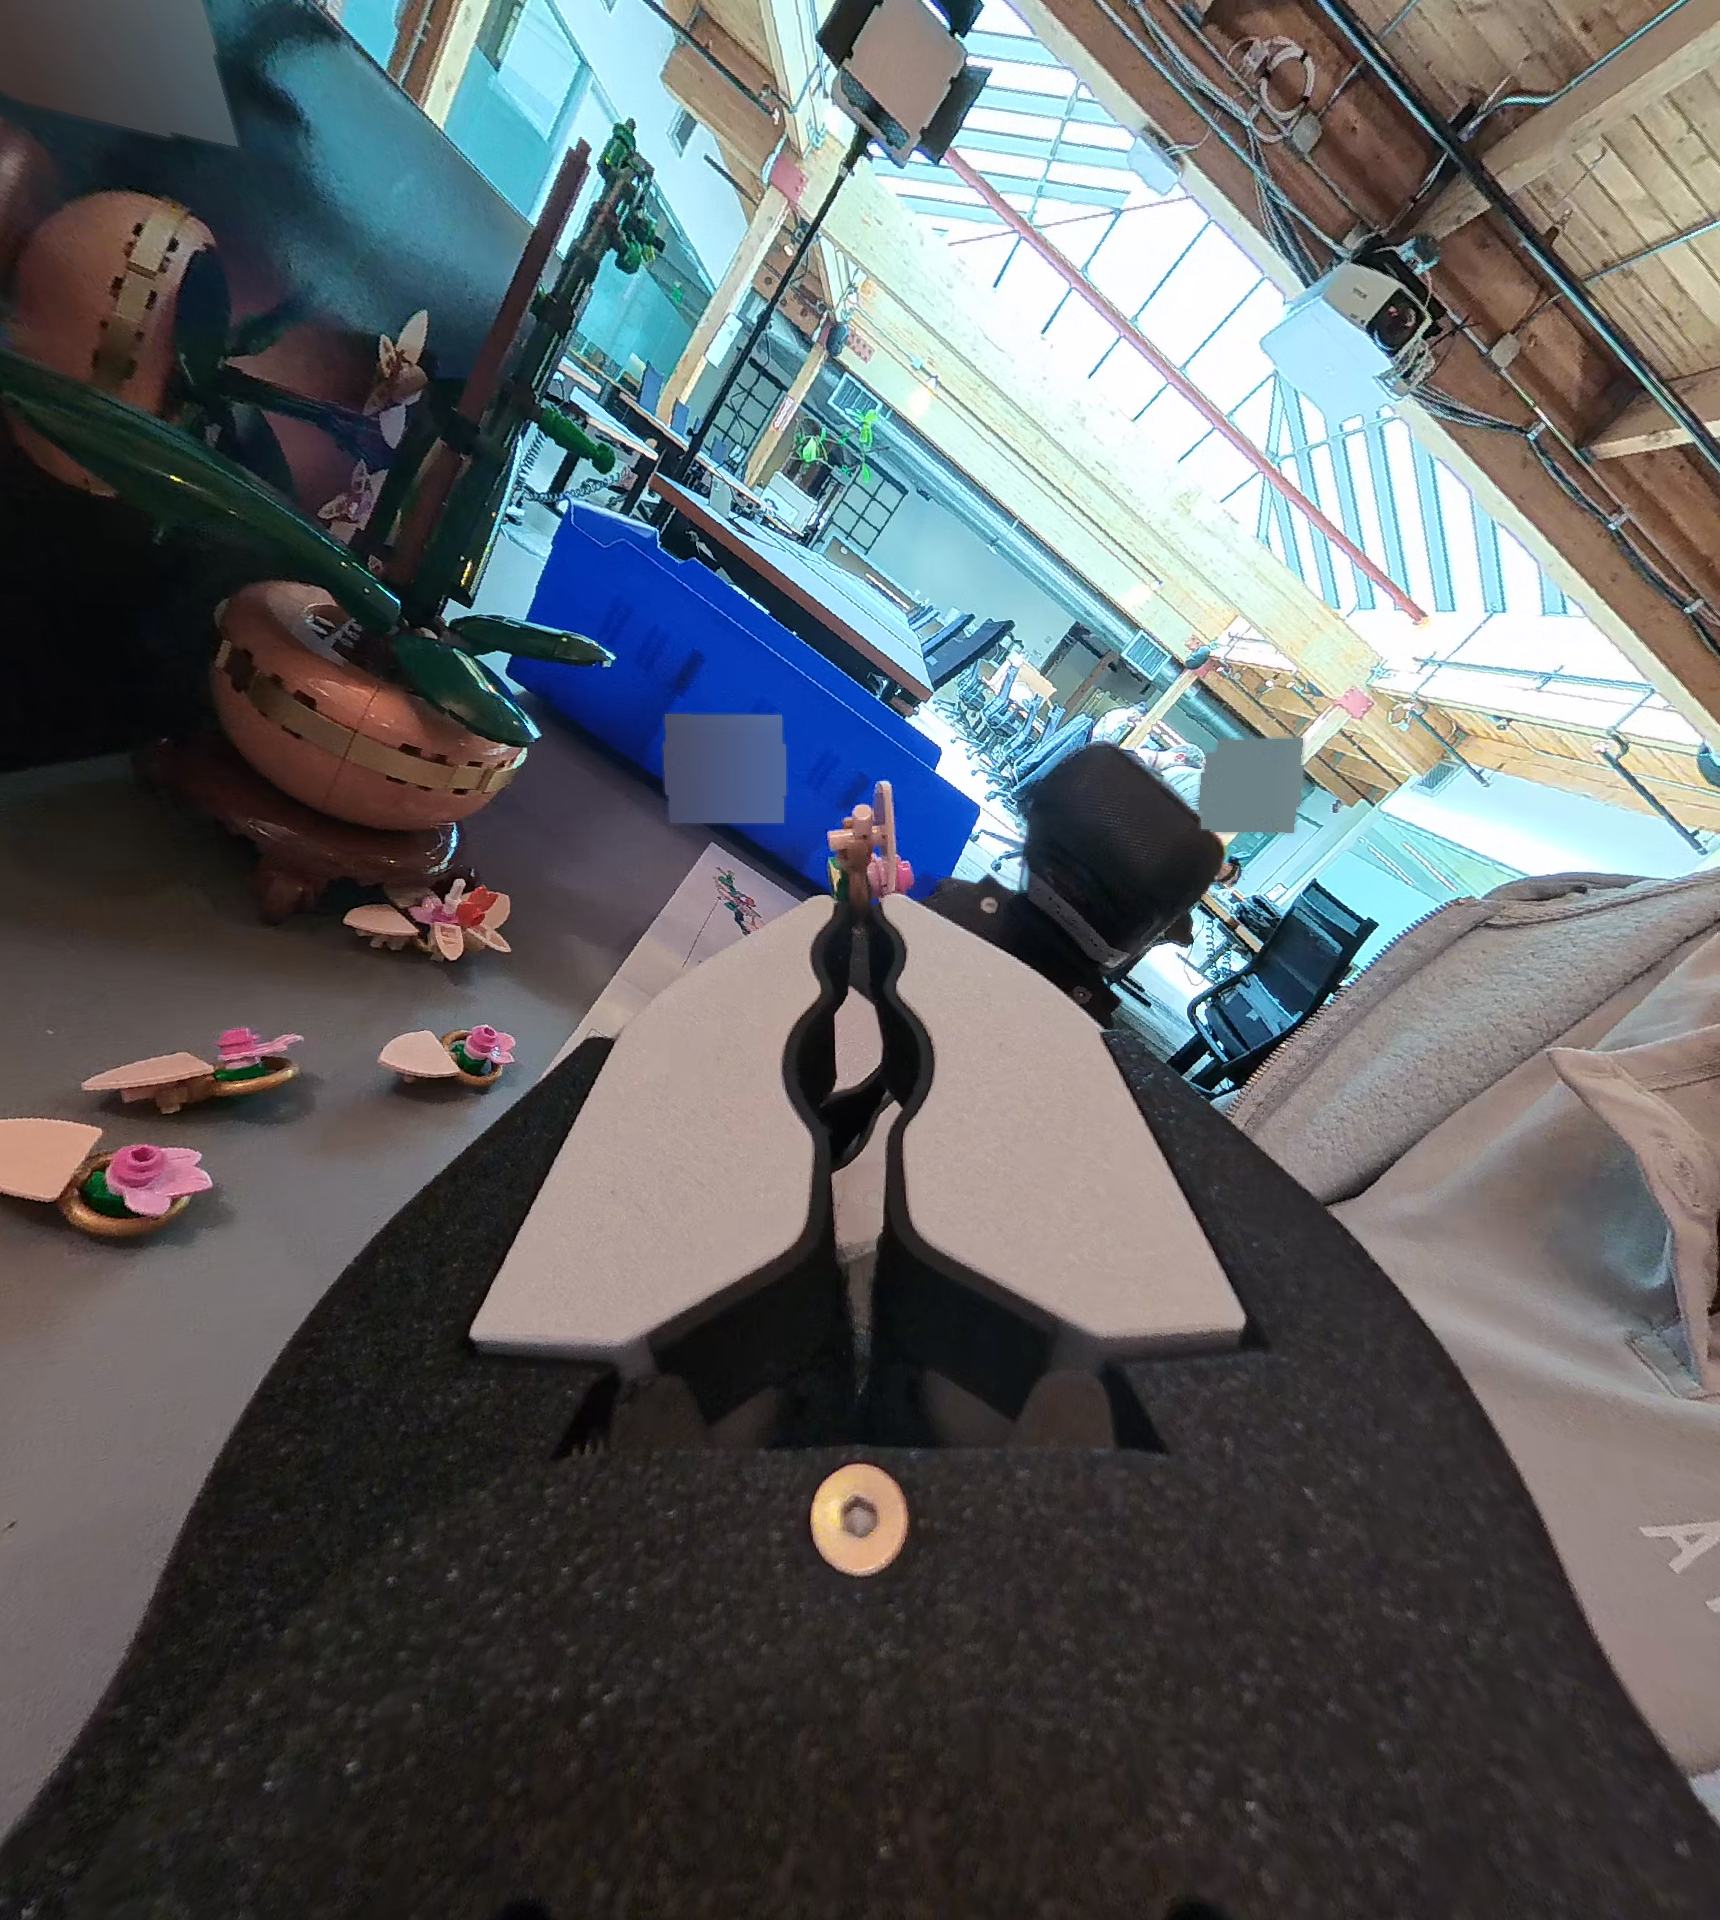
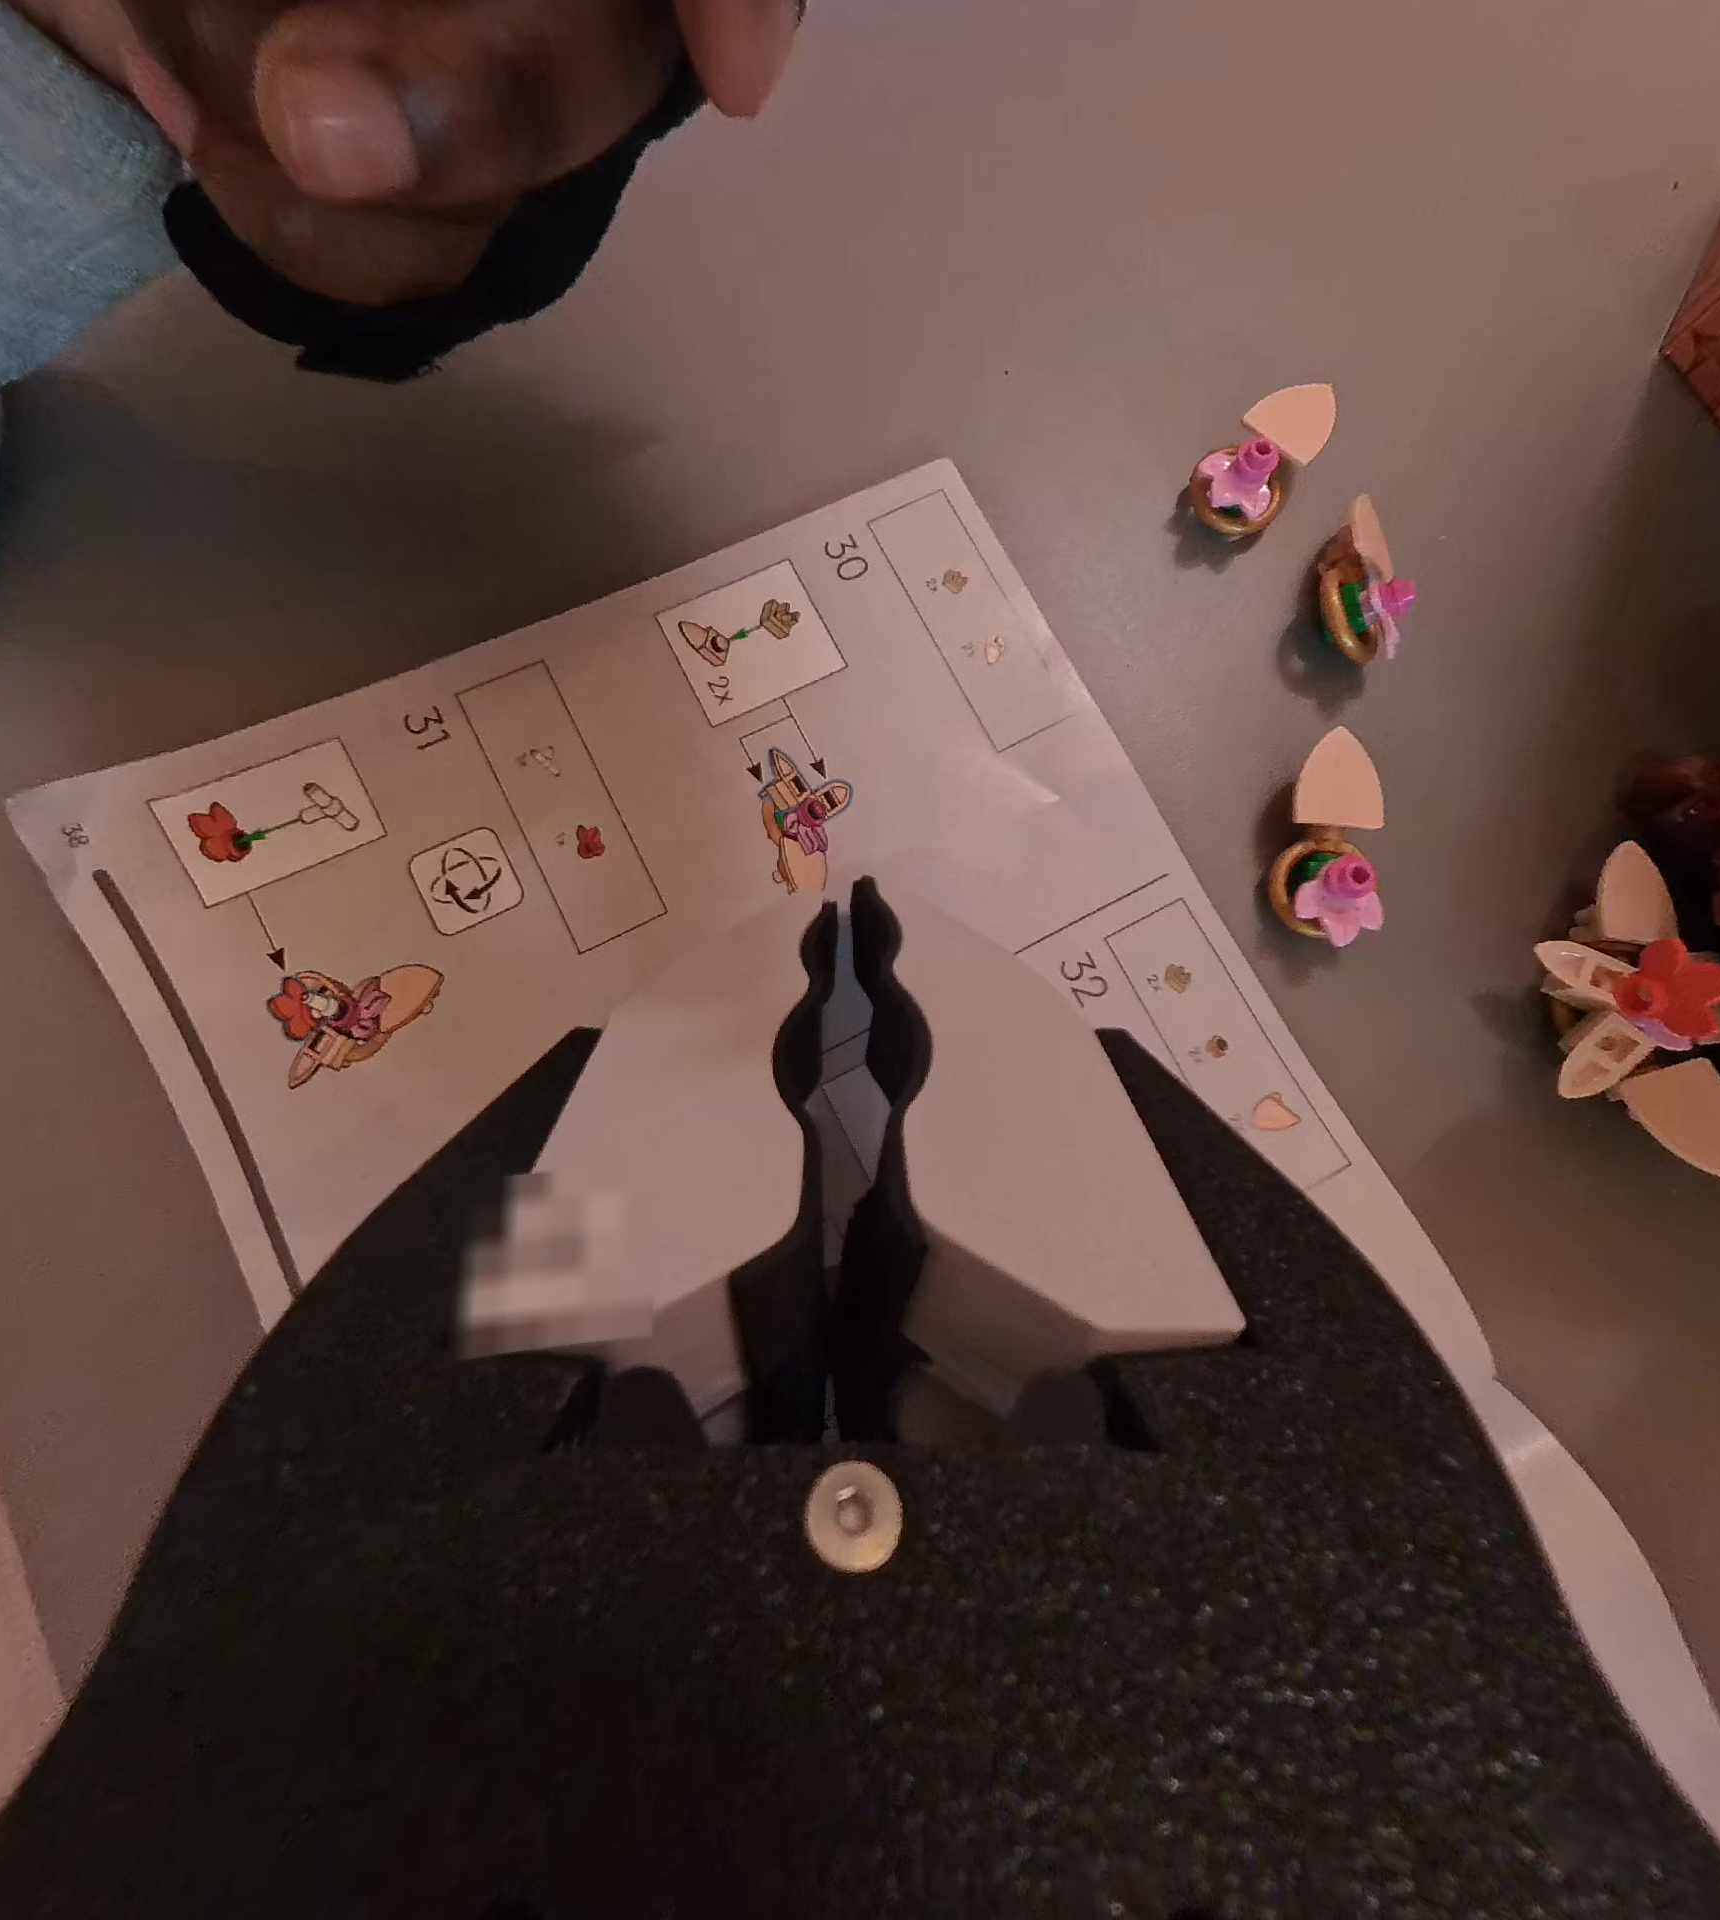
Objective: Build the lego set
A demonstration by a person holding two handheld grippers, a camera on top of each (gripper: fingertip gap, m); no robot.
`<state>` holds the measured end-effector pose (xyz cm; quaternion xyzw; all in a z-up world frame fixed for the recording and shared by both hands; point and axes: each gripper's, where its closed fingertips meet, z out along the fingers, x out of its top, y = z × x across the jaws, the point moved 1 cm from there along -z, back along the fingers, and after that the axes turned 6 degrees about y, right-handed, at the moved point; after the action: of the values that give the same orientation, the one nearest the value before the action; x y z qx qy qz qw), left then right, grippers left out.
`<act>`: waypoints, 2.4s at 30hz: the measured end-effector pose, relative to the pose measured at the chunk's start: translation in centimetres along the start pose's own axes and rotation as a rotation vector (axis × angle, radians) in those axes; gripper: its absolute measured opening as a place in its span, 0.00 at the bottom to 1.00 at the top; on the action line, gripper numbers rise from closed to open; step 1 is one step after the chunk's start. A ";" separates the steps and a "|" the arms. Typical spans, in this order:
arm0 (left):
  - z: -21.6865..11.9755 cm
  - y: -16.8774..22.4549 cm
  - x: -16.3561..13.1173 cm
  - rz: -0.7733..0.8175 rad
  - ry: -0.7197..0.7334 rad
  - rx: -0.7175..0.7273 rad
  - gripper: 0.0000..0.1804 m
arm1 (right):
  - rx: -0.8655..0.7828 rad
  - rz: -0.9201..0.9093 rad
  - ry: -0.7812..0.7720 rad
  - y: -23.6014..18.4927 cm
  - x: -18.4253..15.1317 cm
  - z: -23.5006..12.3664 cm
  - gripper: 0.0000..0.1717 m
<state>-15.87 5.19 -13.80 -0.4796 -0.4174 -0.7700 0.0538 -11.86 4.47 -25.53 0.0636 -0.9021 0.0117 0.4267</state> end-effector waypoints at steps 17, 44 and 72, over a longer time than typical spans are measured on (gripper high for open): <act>-0.9 -2.2 0.4 0.017 0.014 0.139 0.02 | -0.233 -0.001 0.448 7.6 -2.4 -14.8 0.12; -1.1 -2.9 -1.0 -0.050 -0.038 0.141 0.02 | -0.117 0.115 0.068 13.9 -2.3 -3.4 0.14; -0.8 -2.6 -2.0 -0.074 -0.084 0.120 0.02 | 0.007 0.329 0.084 12.7 -1.8 -2.4 0.13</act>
<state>-16.58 5.72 -17.07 -0.4915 -0.4822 -0.7243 0.0362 -10.47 17.46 -24.97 -0.0842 -0.8817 0.0871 0.4559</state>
